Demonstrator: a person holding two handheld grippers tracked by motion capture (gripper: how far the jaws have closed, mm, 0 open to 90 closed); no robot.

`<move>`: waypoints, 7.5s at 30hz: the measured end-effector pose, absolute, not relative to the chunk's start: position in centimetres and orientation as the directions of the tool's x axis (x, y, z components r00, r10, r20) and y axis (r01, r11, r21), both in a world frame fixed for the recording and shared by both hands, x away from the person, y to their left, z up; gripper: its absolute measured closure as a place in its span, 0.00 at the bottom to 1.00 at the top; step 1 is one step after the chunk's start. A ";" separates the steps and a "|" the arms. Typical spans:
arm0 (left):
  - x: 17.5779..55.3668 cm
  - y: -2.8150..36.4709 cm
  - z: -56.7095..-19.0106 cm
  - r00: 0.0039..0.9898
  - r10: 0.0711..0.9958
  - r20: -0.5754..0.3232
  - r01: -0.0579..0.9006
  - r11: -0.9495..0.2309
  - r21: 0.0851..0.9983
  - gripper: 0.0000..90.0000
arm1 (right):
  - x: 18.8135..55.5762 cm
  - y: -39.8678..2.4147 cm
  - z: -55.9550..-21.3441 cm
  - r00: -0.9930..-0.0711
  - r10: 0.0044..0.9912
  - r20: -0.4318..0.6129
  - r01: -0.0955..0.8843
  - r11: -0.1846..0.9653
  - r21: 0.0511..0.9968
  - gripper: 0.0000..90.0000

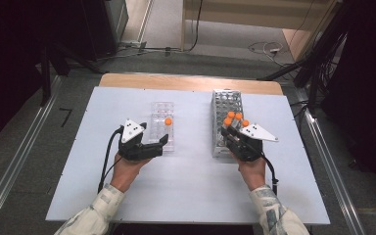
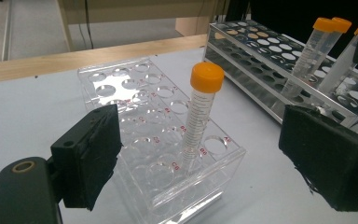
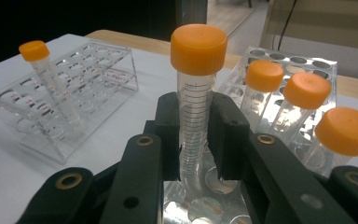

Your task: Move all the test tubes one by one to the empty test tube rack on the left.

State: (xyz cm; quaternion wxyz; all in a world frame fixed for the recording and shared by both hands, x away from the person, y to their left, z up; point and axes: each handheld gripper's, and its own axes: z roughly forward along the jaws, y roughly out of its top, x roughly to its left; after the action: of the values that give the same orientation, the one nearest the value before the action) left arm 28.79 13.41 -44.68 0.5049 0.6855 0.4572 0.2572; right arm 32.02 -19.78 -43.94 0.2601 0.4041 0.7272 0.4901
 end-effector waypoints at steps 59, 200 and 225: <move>26.2 8.9 -43.0 0.682 0.721 -0.126 0.290 -0.107 0.951 0.42 | 27.9 -12.1 -45.1 -0.783 0.622 0.025 0.306 0.350 0.885 0.80; 32.1 13.3 -43.1 0.456 0.885 -0.093 0.299 -0.054 0.953 0.71 | 28.6 -13.8 -44.8 -0.753 0.655 0.059 0.354 0.328 0.876 0.32; 29.5 14.0 -43.0 0.421 0.901 -0.104 0.344 -0.053 0.937 0.26 | 29.4 -18.3 -43.5 -0.672 0.737 0.064 0.358 0.248 0.900 0.33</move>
State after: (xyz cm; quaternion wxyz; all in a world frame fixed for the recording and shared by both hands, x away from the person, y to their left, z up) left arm 29.49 13.98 -42.98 0.5090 0.6720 0.4632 0.2735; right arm 29.43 -18.29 -43.48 0.1903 0.3572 0.7666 0.4985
